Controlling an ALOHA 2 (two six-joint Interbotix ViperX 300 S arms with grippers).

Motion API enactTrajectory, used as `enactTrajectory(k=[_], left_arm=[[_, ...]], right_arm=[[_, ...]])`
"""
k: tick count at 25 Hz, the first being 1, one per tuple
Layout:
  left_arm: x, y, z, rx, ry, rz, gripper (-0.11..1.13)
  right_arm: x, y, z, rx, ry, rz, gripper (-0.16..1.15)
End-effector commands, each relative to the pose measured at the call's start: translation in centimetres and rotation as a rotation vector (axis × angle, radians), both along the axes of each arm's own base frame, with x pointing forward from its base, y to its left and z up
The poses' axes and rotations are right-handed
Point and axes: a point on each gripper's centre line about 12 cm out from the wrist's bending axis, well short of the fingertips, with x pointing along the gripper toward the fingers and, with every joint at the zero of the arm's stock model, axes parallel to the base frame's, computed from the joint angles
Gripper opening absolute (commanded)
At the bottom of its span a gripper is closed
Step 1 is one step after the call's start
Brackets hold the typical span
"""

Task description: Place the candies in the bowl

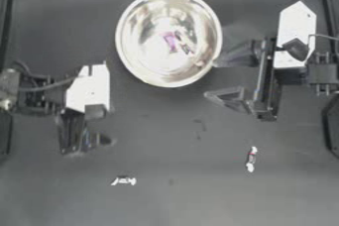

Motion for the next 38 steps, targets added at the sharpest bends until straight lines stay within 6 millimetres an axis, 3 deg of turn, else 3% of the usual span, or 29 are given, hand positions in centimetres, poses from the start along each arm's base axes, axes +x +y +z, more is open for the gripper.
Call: enactTrajectory(k=[1, 22, 38], left_arm=[[0.5, -1.2, 0.0, -0.017, -0.002, -0.028, 1.00], [3.6, -6.4, -4.4, -0.115, 0.144, -0.085, 1.00], [4.7, -7.9, -7.1, -0.138, 0.180, -0.044, 0.97]], right_arm=[[-0.4, 0.2, 1.1, -0.002, -0.036, 0.006, 0.99], [-1.1, 1.0, 1.2, -0.005, -0.051, 0.033, 0.99], [-1.1, 1.4, 1.3, 0.006, -0.059, 0.044, 0.99]])
